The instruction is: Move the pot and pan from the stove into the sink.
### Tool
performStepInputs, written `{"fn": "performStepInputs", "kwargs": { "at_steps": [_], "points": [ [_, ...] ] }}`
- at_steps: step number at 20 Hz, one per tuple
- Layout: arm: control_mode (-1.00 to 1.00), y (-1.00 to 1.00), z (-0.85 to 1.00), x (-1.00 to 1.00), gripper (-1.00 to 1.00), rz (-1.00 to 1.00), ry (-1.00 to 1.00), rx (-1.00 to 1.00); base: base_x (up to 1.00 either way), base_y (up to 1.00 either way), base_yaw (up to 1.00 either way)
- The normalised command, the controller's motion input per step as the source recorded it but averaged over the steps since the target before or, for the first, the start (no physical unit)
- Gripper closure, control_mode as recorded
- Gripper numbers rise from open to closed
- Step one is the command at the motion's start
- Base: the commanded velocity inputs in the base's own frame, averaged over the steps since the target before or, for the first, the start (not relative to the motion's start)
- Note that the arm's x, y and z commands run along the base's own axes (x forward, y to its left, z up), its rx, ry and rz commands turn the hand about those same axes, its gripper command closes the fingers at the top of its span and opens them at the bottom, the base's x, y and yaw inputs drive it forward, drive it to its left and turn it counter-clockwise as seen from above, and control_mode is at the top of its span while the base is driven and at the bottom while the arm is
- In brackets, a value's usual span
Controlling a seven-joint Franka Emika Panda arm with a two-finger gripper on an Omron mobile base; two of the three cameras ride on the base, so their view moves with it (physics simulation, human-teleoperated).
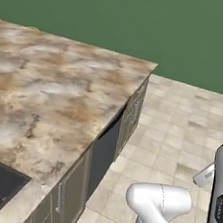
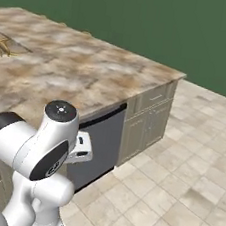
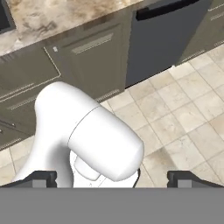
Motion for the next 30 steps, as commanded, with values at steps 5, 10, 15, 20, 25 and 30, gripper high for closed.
{"fn": "performStepInputs", "kwargs": {
  "at_steps": [5,10,15,20,25,30],
  "points": [
    [1.0,0.0,0.0,0.0,-1.0,0.0,0.0,0.0,0.01,0.03,-0.5],
    [1.0,0.0,0.0,0.0,-1.0,0.0,0.0,0.0,0.01,0.03,-0.5],
    [1.0,0.0,0.0,0.0,-1.0,0.0,0.0,0.0,0.01,0.03,-0.5],
    [1.0,0.0,0.0,0.0,-1.0,0.0,0.0,0.0,0.01,0.03,-0.5],
    [1.0,0.0,0.0,0.0,-1.0,0.0,0.0,0.0,0.02,0.03,-0.49],
    [1.0,0.0,0.0,0.0,-1.0,0.0,0.0,0.0,0.02,0.03,-0.49]
  ]
}}
